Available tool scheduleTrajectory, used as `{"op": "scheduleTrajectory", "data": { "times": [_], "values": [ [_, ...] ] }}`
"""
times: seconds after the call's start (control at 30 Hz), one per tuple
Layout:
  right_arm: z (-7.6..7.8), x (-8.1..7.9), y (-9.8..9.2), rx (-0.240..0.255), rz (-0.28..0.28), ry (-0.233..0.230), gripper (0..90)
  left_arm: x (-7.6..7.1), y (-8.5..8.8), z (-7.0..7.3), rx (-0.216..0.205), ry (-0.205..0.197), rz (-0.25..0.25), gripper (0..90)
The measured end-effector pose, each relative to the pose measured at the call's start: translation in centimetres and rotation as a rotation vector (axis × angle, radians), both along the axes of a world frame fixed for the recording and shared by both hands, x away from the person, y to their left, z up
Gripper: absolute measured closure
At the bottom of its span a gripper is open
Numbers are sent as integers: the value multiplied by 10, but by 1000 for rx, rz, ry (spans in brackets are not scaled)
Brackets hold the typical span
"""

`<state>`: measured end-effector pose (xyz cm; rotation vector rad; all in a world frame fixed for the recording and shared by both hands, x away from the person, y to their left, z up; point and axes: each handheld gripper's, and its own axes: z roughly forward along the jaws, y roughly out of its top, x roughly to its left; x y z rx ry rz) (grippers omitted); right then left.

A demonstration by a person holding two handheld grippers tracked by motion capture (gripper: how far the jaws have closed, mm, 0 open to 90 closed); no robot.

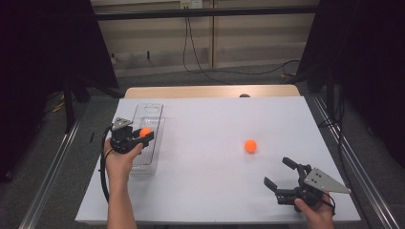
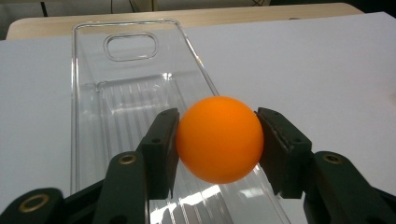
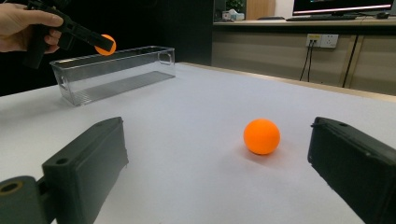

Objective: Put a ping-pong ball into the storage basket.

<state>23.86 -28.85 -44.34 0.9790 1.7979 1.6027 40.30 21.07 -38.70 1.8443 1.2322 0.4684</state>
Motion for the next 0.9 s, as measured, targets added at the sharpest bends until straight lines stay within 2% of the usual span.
{"op": "scheduleTrajectory", "data": {
  "times": [0.37, 0.43, 0.7, 0.9],
  "values": [
    [0, 0, 0, 2, 1, 0, 42, 1, 2, -2, 10, 2, 8, 507],
    [0, 0, 0, 0, 0, -1, 42, 1, 3, -2, 27, 4, 6, 506],
    [0, 0, 0, 1, 1, 1, 42, 1, 6, -6, 24, 9, 25, 506],
    [0, 0, 0, 1, 2, -1, 42, 1, 7, -7, 44, 14, 35, 506]
  ]
}}
